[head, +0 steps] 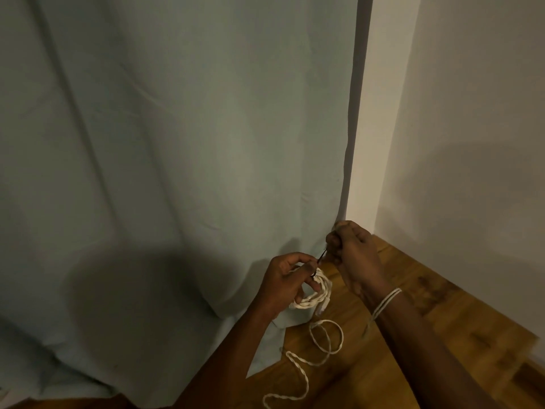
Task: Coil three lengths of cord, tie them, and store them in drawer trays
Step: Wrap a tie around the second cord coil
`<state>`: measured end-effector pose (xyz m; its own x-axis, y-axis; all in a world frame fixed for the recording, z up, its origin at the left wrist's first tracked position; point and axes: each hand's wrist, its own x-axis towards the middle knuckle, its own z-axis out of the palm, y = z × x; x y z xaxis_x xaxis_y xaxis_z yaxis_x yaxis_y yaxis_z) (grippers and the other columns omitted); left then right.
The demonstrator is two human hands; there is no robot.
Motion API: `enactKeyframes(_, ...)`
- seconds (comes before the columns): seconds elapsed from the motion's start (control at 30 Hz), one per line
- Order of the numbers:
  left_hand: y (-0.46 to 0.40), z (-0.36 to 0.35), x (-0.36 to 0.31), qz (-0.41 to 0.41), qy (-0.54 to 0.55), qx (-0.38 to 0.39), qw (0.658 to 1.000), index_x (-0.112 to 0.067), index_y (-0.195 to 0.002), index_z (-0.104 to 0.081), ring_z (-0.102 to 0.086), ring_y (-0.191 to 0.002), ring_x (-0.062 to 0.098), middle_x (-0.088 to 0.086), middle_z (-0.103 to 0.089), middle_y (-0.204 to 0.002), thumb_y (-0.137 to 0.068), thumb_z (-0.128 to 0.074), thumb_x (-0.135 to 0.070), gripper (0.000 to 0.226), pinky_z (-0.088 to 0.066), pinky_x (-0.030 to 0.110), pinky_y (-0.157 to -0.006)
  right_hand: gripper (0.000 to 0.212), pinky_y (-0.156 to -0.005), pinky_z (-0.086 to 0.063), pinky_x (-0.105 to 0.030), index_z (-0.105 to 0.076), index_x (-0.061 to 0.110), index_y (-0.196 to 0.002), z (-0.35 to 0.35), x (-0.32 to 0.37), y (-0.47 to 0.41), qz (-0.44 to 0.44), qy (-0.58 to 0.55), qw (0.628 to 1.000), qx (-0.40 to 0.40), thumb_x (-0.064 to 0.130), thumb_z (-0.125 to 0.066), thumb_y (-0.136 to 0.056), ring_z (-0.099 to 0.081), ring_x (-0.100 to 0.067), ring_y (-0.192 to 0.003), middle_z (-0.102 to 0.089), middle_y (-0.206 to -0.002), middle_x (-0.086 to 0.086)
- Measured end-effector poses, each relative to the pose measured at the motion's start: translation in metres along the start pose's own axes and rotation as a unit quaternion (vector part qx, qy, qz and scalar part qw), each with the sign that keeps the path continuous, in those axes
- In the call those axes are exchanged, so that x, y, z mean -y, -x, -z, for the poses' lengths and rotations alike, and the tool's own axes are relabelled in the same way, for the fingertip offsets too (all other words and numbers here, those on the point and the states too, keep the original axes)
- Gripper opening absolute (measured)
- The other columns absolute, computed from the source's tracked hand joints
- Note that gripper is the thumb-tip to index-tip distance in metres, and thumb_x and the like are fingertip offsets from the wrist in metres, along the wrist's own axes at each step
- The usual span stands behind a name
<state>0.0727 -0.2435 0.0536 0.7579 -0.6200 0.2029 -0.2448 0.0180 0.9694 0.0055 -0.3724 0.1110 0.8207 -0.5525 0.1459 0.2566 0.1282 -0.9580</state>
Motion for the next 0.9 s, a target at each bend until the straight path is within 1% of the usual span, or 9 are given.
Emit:
enactKeyframes(0.13, -0.002, 0.009, 0.006, -0.01, -0.012, -0.001, 1.0, -0.013, -0.099, -0.072, -0.056, -0.043, 0.02, 0.013, -0.074, -0.074, -0.094, -0.061, -0.02, 0.014, -0.042, 0.021, -0.043, 0.028, -0.051, -0.028, -0.029, -0.048, 0.008, -0.078, 0.003, 0.003, 0.002, 0.011, -0.001, 1.0, 0.019, 0.01, -0.036, -0.103, -0.032, -0.014, -0.052, -0.037, -0.06, -0.006)
enactKeyframes(0.33, 0.001, 0.005, 0.012, 0.015, 0.019, 0.012, 1.0, -0.004, -0.097, -0.07, -0.065, -0.049, 0.017, 0.014, -0.072, -0.072, -0.093, -0.061, -0.009, 0.011, -0.05, 0.025, -0.045, 0.023, -0.049, -0.029, -0.027, -0.05, 0.009, -0.084, 0.007, -0.016, 0.002, -0.006, 0.0, 1.0, 0.025, 0.01, -0.037, -0.104, -0.033, -0.012, -0.051, -0.039, -0.059, -0.003)
enactKeyframes(0.4, -0.001, 0.002, 0.01, 0.016, 0.016, 0.015, 1.0, -0.005, -0.095, -0.07, -0.067, -0.051, 0.024, 0.017, -0.072, -0.07, -0.093, -0.061, -0.008, 0.01, -0.054, 0.028, -0.049, 0.024, -0.048, -0.029, -0.027, -0.05, 0.009, -0.083, 0.006, -0.016, 0.0, -0.004, 0.002, 1.0, 0.019, 0.01, -0.038, -0.103, -0.034, -0.012, -0.05, -0.041, -0.058, -0.001)
enactKeyframes(0.47, -0.004, -0.001, 0.007, 0.007, 0.018, 0.018, 1.0, -0.005, -0.091, -0.07, -0.068, -0.057, 0.036, 0.022, -0.071, -0.071, -0.091, -0.062, -0.007, 0.008, -0.057, 0.034, -0.053, 0.024, -0.047, -0.032, -0.026, -0.052, 0.008, -0.083, 0.005, -0.013, -0.002, 0.005, 0.018, 1.0, 0.008, 0.01, -0.038, -0.103, -0.036, -0.012, -0.05, -0.044, -0.055, 0.002)
enactKeyframes(0.5, -0.005, -0.002, 0.005, 0.003, 0.021, 0.021, 1.0, -0.005, -0.089, -0.07, -0.067, -0.057, 0.039, 0.023, -0.07, -0.069, -0.091, -0.062, -0.006, 0.008, -0.058, 0.036, -0.054, 0.024, -0.046, -0.033, -0.026, -0.052, 0.008, -0.083, 0.006, -0.012, -0.002, 0.008, 0.024, 1.0, 0.002, 0.01, -0.038, -0.103, -0.037, -0.011, -0.049, -0.046, -0.054, 0.003)
enactKeyframes(0.6, -0.006, -0.005, -0.001, -0.011, 0.013, 0.03, 0.999, -0.002, -0.085, -0.068, -0.065, -0.052, 0.034, 0.018, -0.069, -0.062, -0.09, -0.062, -0.002, 0.007, -0.057, 0.032, -0.052, 0.028, -0.046, -0.033, -0.025, -0.051, 0.009, -0.079, 0.007, -0.008, -0.001, 0.018, 0.021, 1.0, -0.013, 0.01, -0.036, -0.103, -0.037, -0.011, -0.049, -0.045, -0.051, 0.006)
enactKeyframes(0.73, -0.009, -0.006, 0.003, -0.023, 0.003, 0.037, 0.999, 0.004, -0.084, -0.06, -0.064, -0.054, 0.037, 0.019, -0.069, -0.063, -0.09, -0.062, -0.004, 0.01, -0.057, 0.035, -0.056, 0.033, -0.046, -0.034, -0.026, -0.048, 0.009, -0.074, 0.012, -0.007, 0.003, 0.049, 0.035, 0.998, -0.014, 0.011, -0.036, -0.104, -0.037, -0.011, -0.047, -0.044, -0.052, 0.004)
enactKeyframes(0.83, -0.007, -0.007, 0.007, -0.027, -0.006, 0.046, 0.999, 0.001, -0.082, -0.06, -0.061, -0.047, 0.029, 0.02, -0.069, -0.063, -0.089, -0.061, -0.005, 0.01, -0.053, 0.031, -0.053, 0.03, -0.048, -0.038, -0.025, -0.05, 0.01, -0.077, 0.015, -0.012, 0.006, 0.083, 0.098, 0.992, -0.009, 0.013, -0.037, -0.104, -0.042, -0.008, -0.049, -0.048, -0.06, 0.002)
enactKeyframes(0.9, -0.006, -0.006, 0.009, -0.02, 0.003, 0.041, 0.999, -0.004, -0.084, -0.064, -0.061, -0.045, 0.021, 0.017, -0.07, -0.066, -0.091, -0.06, -0.005, 0.008, -0.05, 0.026, -0.049, 0.026, -0.051, -0.041, -0.025, -0.052, 0.006, -0.085, 0.017, -0.012, 0.009, 0.099, 0.132, 0.986, 0.0, 0.016, -0.038, -0.104, -0.046, -0.007, -0.053, -0.052, -0.068, -0.003)
